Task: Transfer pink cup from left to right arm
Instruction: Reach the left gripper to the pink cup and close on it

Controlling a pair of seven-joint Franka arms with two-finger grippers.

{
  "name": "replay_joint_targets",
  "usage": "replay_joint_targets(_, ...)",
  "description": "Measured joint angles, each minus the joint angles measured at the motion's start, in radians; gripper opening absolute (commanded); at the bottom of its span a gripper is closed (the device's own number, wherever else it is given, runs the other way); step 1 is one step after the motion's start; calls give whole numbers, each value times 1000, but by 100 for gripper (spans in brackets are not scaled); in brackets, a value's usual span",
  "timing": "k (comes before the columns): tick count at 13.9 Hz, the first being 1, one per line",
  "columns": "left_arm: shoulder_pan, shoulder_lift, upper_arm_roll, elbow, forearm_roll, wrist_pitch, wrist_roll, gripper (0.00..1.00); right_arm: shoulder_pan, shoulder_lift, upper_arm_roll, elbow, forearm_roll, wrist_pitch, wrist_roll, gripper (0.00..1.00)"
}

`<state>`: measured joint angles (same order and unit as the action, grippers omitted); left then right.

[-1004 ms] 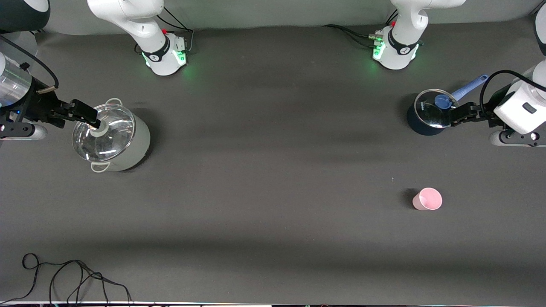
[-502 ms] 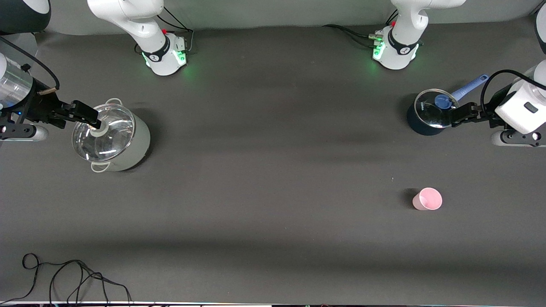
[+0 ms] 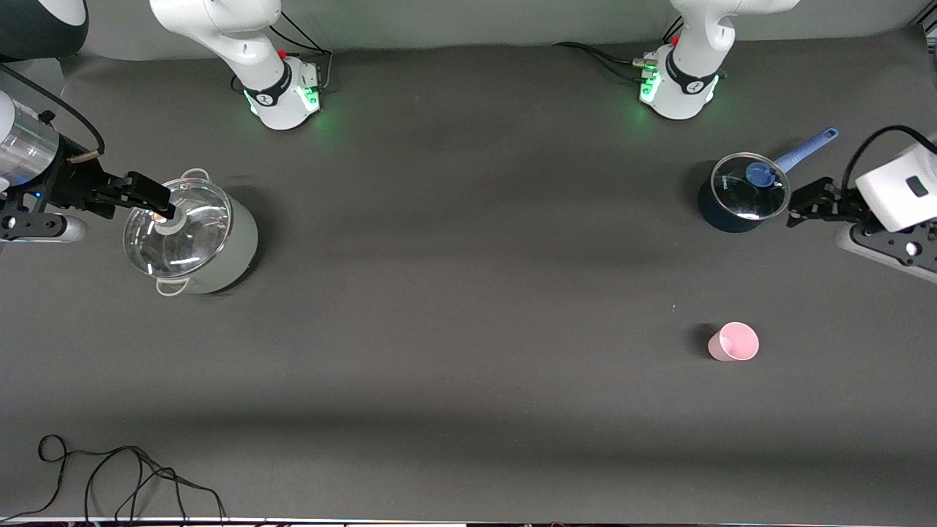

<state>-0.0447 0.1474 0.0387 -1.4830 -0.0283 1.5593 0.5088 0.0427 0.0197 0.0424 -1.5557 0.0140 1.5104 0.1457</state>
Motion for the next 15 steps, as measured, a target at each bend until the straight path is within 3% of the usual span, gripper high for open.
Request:
replay_joint_targets(3, 115, 74, 7, 26, -127, 45, 292, 100, 0, 0, 0, 0, 0, 0, 0, 100)
replay_joint_targets(8, 338, 247, 12, 27, -445, 60, 799, 100, 0, 0, 0, 0, 0, 0, 0, 100)
replay_joint_targets(15, 451, 535, 11, 24, -813, 124, 1385, 100, 1, 1, 0, 0, 0, -1, 0, 100)
